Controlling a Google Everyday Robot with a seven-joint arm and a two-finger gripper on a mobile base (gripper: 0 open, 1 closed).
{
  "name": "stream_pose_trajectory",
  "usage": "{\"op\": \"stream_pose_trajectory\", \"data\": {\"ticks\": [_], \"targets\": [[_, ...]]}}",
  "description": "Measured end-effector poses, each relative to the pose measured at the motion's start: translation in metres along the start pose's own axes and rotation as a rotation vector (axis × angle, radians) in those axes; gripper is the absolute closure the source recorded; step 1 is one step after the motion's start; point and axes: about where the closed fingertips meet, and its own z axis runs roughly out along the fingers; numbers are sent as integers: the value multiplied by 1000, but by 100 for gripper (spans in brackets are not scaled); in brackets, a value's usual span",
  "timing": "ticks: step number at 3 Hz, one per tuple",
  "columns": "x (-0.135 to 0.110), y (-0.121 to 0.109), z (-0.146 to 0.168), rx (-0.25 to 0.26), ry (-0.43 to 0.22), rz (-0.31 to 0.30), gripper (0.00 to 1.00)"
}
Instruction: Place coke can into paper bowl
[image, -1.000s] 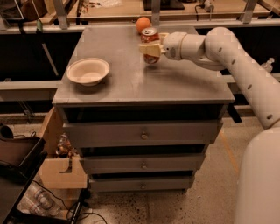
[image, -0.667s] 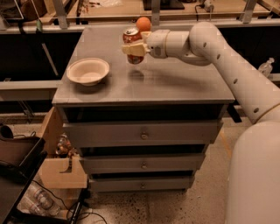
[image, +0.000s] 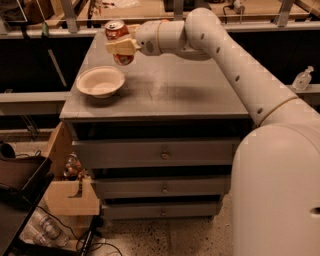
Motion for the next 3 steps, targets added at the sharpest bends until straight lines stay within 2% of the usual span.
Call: {"op": "stream_pose_trajectory", "data": {"ticks": [1,3], "targets": [[-15,26,22,-84,-30,22,100],[-15,73,34,-217,-84,98,100]]}}
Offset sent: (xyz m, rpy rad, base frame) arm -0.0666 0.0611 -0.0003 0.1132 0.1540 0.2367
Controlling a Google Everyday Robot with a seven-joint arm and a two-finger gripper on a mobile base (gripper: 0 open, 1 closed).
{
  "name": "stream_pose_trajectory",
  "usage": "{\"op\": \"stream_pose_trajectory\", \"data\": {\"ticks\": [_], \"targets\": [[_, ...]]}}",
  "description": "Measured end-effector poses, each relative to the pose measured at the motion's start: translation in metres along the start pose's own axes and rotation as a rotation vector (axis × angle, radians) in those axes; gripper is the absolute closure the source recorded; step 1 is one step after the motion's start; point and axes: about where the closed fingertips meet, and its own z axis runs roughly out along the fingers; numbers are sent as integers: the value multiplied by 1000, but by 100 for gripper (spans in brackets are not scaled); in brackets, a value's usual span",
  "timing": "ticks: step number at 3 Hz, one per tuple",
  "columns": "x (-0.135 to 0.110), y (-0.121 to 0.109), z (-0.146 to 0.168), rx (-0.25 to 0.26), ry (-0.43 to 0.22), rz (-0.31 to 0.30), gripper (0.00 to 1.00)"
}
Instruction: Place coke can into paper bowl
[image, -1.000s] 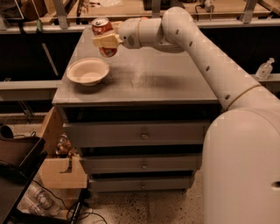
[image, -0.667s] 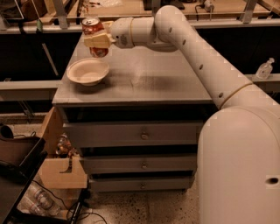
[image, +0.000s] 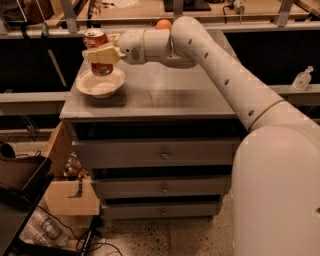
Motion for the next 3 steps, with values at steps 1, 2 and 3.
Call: {"op": "stream_pose_trajectory", "data": {"ticks": [1,2,3], "targets": [[13,7,0,-21,-6,-2,100],[31,6,3,-6,7,-45,100],[48,-4,8,17,16,-96,100]]}}
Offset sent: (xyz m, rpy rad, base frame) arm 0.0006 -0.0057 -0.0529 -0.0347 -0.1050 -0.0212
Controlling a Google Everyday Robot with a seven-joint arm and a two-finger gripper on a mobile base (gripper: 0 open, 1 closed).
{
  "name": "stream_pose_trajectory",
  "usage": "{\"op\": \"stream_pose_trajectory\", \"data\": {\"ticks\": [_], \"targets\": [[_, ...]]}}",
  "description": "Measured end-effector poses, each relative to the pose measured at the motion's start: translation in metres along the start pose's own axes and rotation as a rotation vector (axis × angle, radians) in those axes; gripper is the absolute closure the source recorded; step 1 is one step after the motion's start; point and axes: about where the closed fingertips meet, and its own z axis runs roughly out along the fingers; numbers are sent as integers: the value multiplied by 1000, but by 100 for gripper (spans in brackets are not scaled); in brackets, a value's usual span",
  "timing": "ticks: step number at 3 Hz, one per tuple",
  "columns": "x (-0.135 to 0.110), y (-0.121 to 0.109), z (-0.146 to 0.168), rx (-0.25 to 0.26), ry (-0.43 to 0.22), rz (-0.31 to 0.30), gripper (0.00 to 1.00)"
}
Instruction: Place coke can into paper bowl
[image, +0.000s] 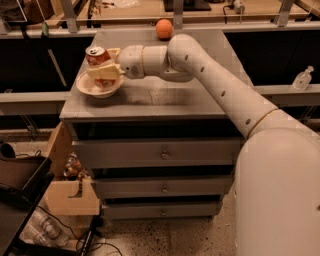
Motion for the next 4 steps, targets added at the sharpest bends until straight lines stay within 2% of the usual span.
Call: {"op": "stream_pose_trajectory", "data": {"ticks": [4], "targets": [[-2,7,12,-21,-4,0,5]]}}
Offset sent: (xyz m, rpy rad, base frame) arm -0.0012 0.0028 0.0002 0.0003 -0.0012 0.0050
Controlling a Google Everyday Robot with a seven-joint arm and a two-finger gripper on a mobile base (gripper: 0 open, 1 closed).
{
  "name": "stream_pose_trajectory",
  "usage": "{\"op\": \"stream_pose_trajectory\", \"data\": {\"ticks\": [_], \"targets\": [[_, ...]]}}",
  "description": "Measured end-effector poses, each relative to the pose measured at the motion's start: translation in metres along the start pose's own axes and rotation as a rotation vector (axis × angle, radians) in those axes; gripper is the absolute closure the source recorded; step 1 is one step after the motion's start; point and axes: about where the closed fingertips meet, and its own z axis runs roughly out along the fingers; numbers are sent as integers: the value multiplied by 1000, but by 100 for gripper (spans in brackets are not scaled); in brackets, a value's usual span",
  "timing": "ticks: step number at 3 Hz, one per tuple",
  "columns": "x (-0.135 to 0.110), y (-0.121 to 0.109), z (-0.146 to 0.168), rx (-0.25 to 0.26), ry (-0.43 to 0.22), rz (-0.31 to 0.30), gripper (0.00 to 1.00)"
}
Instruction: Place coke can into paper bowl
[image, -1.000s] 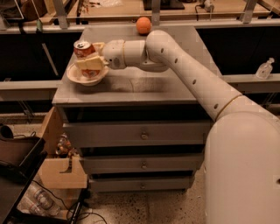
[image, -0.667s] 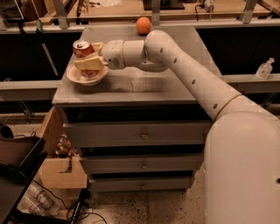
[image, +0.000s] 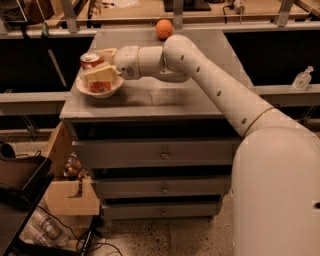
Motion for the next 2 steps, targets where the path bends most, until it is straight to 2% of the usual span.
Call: {"op": "stream_pose_trajectory", "data": {"ticks": [1,2], "targets": [[0,1,2,-3,-1,0,0],[0,1,2,-4,-1,0,0]]}}
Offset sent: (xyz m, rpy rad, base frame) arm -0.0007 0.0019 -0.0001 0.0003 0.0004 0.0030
